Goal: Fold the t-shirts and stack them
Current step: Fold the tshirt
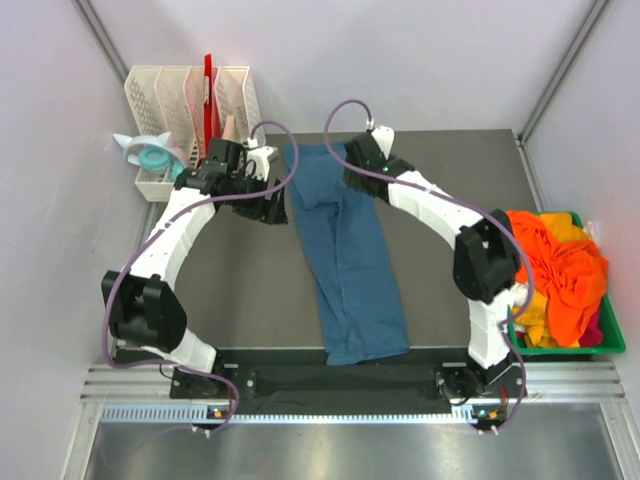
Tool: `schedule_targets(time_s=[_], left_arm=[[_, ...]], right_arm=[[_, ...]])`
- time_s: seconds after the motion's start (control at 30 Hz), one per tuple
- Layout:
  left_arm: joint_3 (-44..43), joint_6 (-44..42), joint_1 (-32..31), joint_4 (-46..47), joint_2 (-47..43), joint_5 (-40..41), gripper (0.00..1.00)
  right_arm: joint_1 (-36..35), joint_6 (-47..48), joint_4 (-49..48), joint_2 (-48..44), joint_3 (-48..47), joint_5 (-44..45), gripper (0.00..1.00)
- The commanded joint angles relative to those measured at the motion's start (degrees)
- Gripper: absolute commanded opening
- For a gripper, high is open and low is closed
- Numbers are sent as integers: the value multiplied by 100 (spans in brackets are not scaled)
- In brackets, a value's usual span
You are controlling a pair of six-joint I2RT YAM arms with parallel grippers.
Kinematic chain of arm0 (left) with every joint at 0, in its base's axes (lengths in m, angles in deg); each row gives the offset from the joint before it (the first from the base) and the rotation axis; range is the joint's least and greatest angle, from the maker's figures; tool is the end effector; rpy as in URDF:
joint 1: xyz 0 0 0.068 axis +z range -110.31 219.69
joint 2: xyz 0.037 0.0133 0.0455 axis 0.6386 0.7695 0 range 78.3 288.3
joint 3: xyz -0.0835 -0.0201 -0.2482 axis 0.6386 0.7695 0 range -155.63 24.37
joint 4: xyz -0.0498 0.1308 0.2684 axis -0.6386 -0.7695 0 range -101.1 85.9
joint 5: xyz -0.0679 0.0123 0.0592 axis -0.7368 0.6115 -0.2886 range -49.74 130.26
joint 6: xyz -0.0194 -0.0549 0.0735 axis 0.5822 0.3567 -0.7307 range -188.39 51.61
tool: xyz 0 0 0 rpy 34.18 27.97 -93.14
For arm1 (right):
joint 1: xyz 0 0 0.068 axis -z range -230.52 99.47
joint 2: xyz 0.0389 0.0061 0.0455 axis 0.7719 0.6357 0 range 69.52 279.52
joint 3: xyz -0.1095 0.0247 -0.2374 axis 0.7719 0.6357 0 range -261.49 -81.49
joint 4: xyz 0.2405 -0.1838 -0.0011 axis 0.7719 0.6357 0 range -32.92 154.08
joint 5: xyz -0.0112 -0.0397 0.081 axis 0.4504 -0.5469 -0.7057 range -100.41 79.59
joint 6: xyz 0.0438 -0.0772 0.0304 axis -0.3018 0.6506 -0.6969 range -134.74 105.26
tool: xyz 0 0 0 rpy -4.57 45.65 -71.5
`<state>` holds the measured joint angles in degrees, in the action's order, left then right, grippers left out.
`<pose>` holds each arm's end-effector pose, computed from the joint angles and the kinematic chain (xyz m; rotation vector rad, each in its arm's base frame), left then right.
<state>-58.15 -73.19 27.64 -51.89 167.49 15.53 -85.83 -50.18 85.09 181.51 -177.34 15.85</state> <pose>0.3816 -0.1176 0.2703 0.5374 2.4358 -0.5949 0.4431 0.2679 0.2215 0.2234 2.2372 0.1223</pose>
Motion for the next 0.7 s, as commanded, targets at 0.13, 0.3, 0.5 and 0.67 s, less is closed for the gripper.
schedule_targets(time_s=[0.13,0.3,0.5,0.67], left_arm=[[254,-179,133,-266,-279,153,83],[394,-57,142,-231,-262,232,83],[386,-30,142,-230,-192,320,83],[368,5,142,-204,-95,276,83]], right_arm=[[1219,837,908,1914,-2208,-473,60],[1307,1127,944,2389,-2965,-657,61],[1299,969,374,2127,-2501,-754,64],[1255,925,204,2108,-2262,-1105,68]])
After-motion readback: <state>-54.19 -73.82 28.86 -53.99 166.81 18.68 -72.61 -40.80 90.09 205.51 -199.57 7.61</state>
